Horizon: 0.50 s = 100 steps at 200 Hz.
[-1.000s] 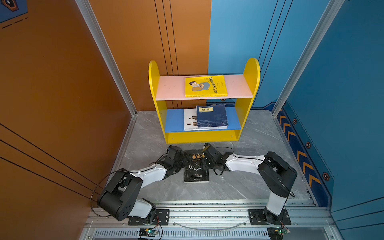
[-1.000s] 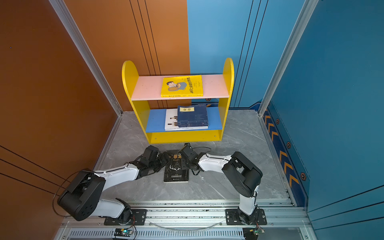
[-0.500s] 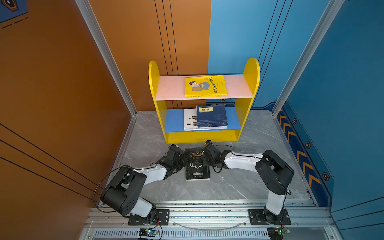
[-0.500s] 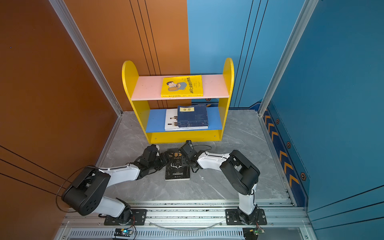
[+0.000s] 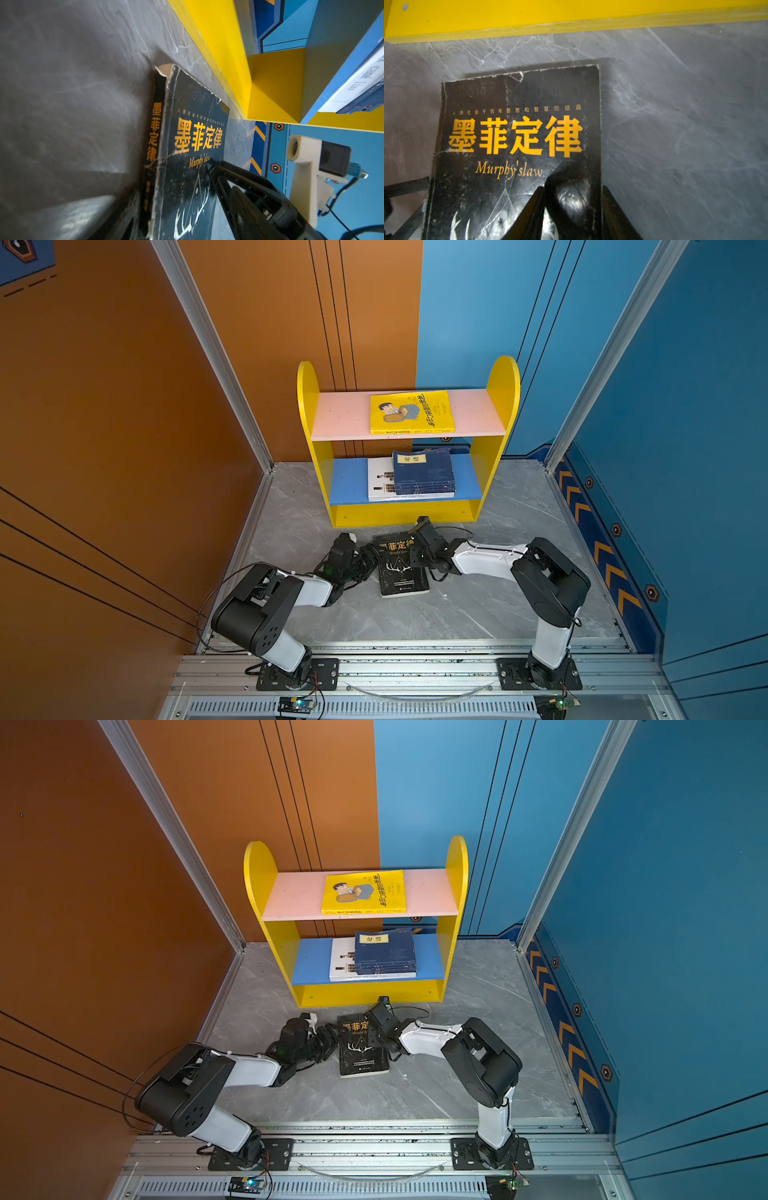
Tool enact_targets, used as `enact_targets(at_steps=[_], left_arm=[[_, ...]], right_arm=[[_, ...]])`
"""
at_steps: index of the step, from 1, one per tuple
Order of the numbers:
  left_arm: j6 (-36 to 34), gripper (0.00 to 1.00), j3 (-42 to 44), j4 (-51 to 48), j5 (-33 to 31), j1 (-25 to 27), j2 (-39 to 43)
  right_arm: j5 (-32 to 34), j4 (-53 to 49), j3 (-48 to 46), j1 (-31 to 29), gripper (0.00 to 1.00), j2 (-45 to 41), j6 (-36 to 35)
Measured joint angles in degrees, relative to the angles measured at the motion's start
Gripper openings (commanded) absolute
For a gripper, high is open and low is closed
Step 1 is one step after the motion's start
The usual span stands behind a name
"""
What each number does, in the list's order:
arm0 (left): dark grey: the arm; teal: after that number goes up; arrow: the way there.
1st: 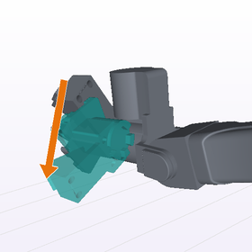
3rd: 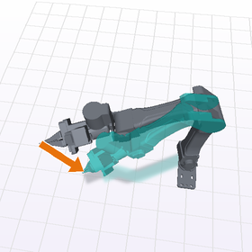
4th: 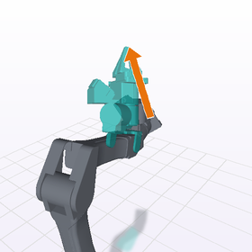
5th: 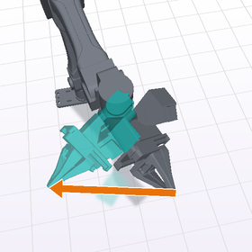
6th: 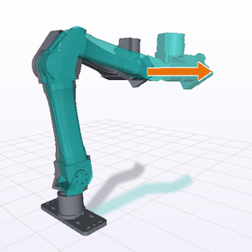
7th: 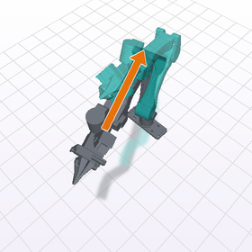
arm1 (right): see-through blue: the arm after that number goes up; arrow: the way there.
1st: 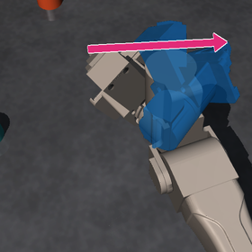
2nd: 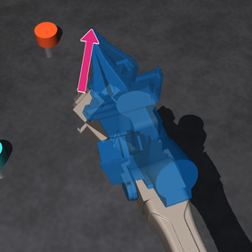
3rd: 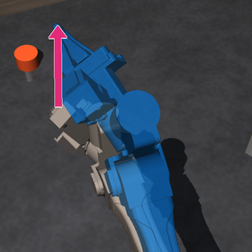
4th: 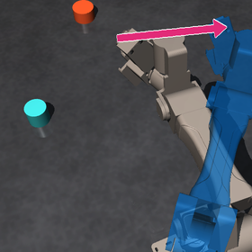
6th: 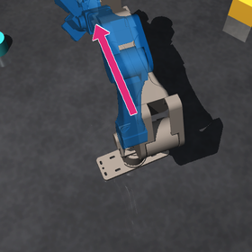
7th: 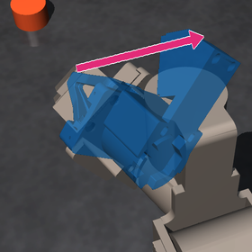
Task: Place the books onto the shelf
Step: 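Squeeze the black book's edges between both grippers, tilting it upright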
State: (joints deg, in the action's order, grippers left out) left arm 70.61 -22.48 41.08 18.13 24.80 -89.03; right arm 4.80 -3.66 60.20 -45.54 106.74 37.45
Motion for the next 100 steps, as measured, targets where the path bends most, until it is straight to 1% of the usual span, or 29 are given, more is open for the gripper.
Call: enact_targets(at_steps=[59,68,77,100], left_arm=[[3.2,0.64,0.1,4.2,0.6,0.0,-0.1],[3.5,0.63,0.1,4.8,0.8,0.1,-0.1],[4.0,0.61,0.1,5.6,2.2,0.2,-0.1],[4.7,0.57,0.1,6.7,5.7,2.8,-0.1]], right_arm=[[-0.5,3.8,-2.4,1.1,0.44,-0.7,0.2],[-0.5,4.1,-2.6,1.2,0.44,-0.8,0.3],[-1.0,4.7,-2.8,1.2,0.44,-0.8,0.5],[-4.4,6.4,-3.0,0.6,0.44,-0.7,0.8]])
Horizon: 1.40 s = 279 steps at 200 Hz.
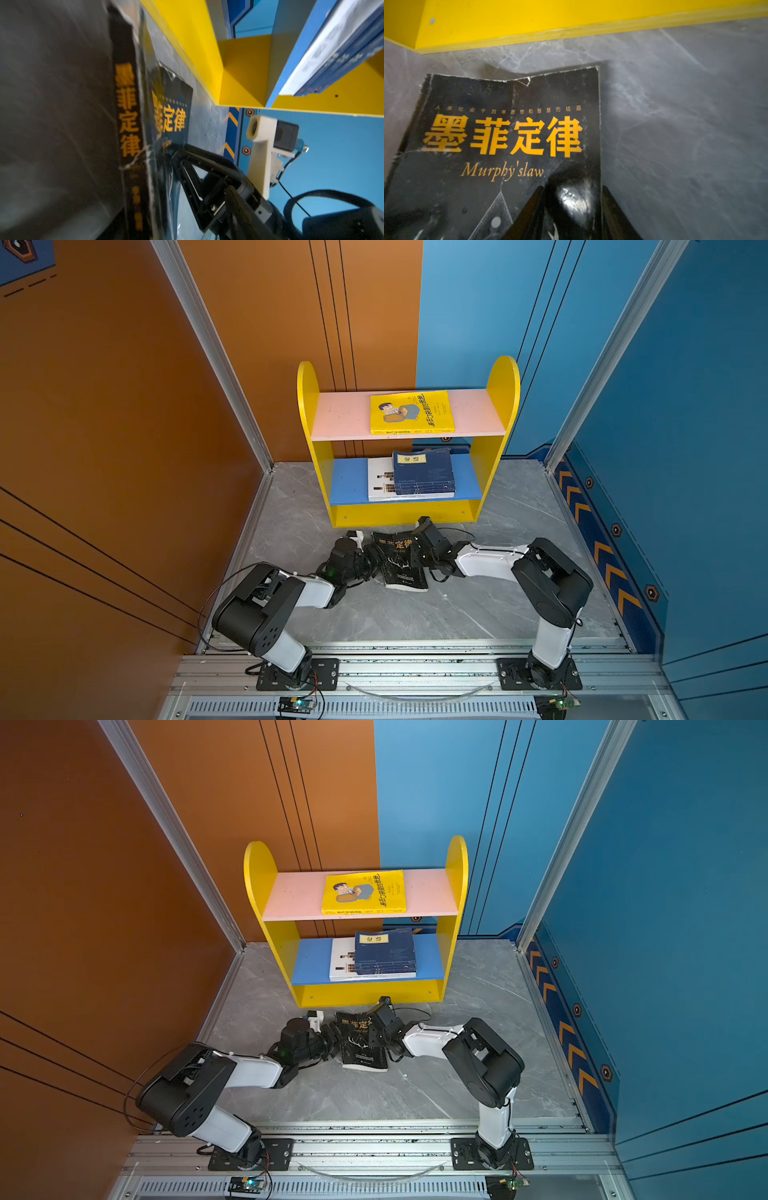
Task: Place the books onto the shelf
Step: 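Squeeze the black book's edges between both grippers, tilting it upright, then lift the upright black book up toward the pink shelf with both grippers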
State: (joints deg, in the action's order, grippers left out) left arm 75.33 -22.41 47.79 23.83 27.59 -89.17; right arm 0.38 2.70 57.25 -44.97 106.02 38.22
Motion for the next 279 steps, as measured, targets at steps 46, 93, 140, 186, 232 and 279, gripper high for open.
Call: enact_targets(at_steps=[46,93,140,186,232,279], left_arm=[[-0.3,0.41,0.0,-3.4,1.8,0.4,-0.1],[-4.6,0.18,-0.4,-14.0,1.4,0.5,4.0],[-11.7,0.00,-4.0,-29.6,0.3,0.0,11.4],[-23.5,0.00,-13.2,-52.0,0.3,-1.3,22.1],[-37.1,0.00,-27.3,-75.0,1.8,-1.9,35.5],[-41.5,0.00,-35.1,-83.3,6.3,-2.9,44.0]], right_arm=[[-1.3,0.5,-0.1,-0.2,0.44,0.0,0.2],[-3.2,0.4,-0.2,-0.4,0.44,0.0,0.2],[-4.5,-0.9,-0.2,-1.2,0.60,-2.4,-0.3],[-3.2,-7.4,0.9,-5.8,0.90,-13.5,-4.0],[-1.4,-9.6,3.9,-8.2,1.00,-30.7,-7.4],[-0.7,-7.4,4.5,-7.6,1.00,-44.7,-11.3]])
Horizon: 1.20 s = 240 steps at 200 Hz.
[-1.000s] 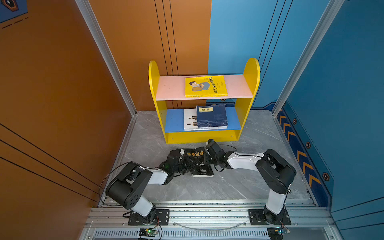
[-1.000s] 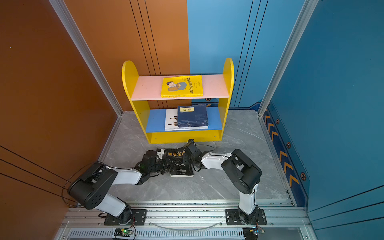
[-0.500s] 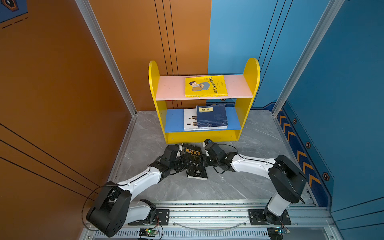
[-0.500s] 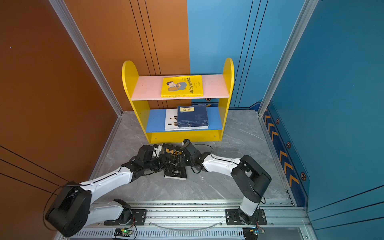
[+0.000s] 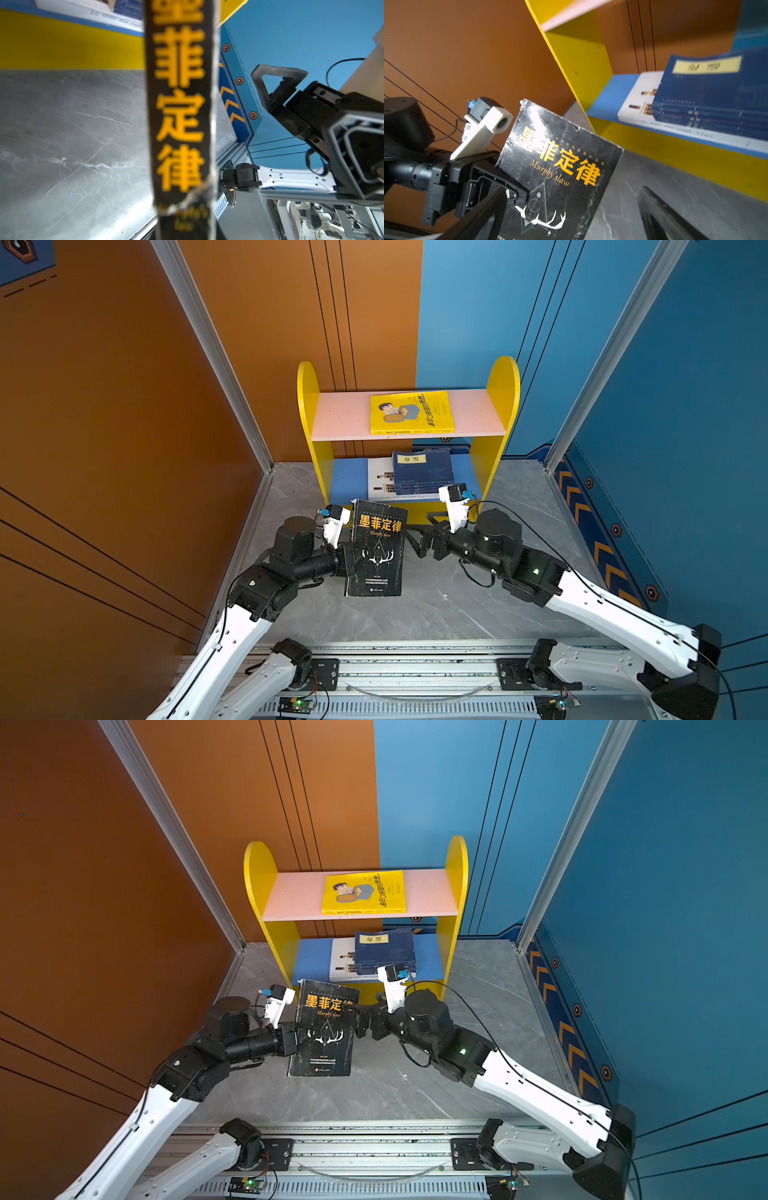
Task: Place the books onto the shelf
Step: 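Lift the upright black book up toward the pink shelf with both grippers, then lower the black book onto the pink shelf beside the yellow book with both grippers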
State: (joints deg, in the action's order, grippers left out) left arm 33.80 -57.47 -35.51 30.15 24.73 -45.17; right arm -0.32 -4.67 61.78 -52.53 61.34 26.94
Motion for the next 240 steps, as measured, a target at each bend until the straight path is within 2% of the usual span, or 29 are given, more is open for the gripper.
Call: enact_targets(at_steps=[46,75,101,123,149,178,204,240], left_arm=[[-0.9,0.00,-10.0,4.0,4.1,-0.7,-1.0],[1.4,0.00,-12.3,17.0,5.3,-1.1,-4.5],[5.0,0.00,-16.9,29.1,5.0,-1.1,-11.1],[9.2,0.00,-20.9,38.6,2.1,-1.1,-18.4],[16.3,0.00,-23.8,51.1,-1.9,-1.2,-26.8],[22.6,0.00,-27.9,58.2,-4.8,-1.4,-34.5],[24.8,0.00,-28.8,61.5,-8.8,-0.2,-36.5],[26.2,0.00,-28.7,66.6,-14.7,4.2,-36.6]], right_arm=[[2.2,2.2,0.0,5.3,1.00,-9.9,-1.6],[2.3,4.5,-0.5,10.6,1.00,-14.0,-0.6],[0.0,9.0,-1.7,16.6,1.00,-14.9,2.5],[-4.3,15.9,-2.1,19.4,1.00,-12.5,6.7],[-10.1,23.9,-2.0,19.9,1.00,-7.0,11.4],[-14.0,29.3,-2.0,19.9,1.00,-0.8,16.4],[-16.1,34.0,-0.9,19.8,1.00,3.3,20.2],[-17.5,39.9,4.3,18.5,0.98,9.9,23.8]])
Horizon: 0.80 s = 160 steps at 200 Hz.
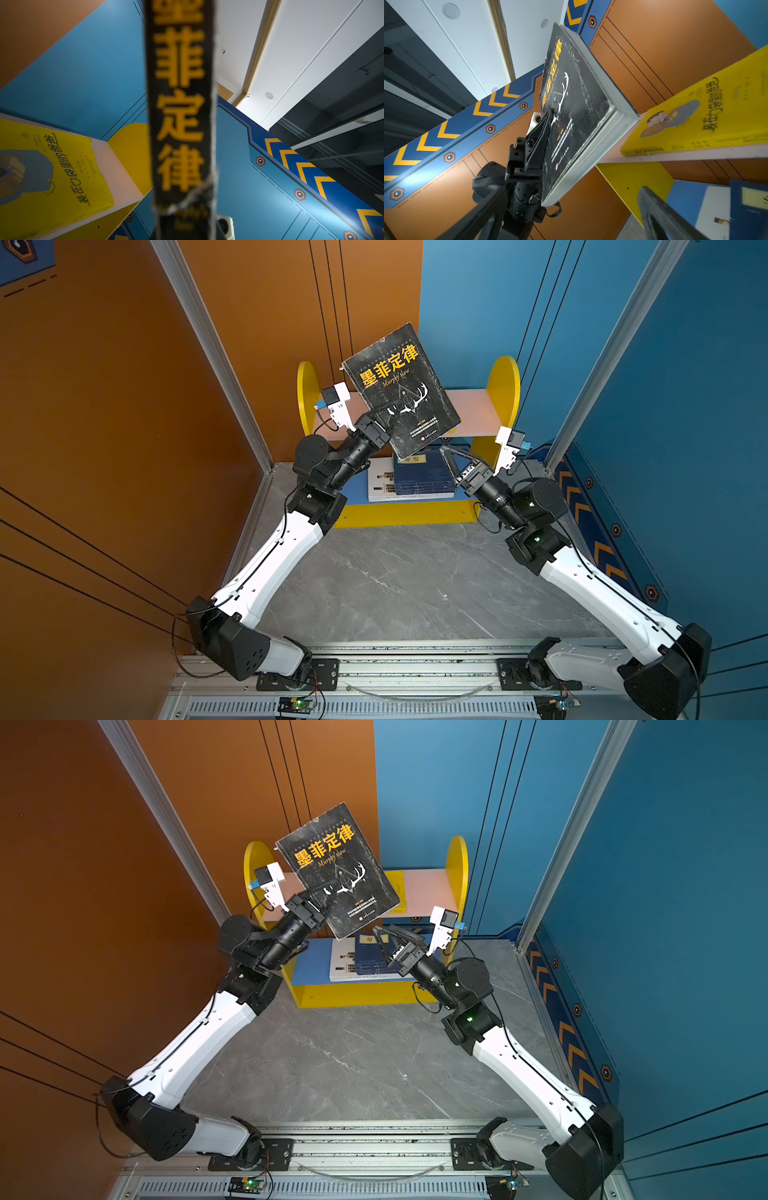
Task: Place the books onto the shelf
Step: 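Lower the black book onto the pink shelf beside the yellow book with both grippers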
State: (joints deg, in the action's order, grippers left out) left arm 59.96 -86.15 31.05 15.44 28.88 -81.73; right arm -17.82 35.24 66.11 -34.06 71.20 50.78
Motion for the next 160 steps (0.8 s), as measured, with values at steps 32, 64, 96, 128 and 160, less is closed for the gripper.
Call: enact_targets(at_steps=[32,64,96,128,160], left_arm=[[1.9,0.00,0.1,5.3,-3.7,2.6,-1.5],[4.2,0.00,0.1,9.1,-6.5,3.8,-5.1],[6.3,0.00,1.6,11.4,-11.3,5.0,-6.9],[6.6,0.00,1.7,13.8,-14.8,7.1,-7.0],[6.5,0.00,2.7,15.5,-16.9,8.5,-7.0]], right_arm=[[0.0,2.7,3.7,-1.7,0.88,4.6,1.4],[0.1,3.5,5.8,-3.2,0.68,7.7,2.3],[1.6,4.3,5.8,-4.2,0.52,8.1,2.8],[4.7,5.3,5.4,-4.5,0.35,8.1,3.0],[6.6,5.9,5.2,-4.6,0.27,8.1,3.3]])
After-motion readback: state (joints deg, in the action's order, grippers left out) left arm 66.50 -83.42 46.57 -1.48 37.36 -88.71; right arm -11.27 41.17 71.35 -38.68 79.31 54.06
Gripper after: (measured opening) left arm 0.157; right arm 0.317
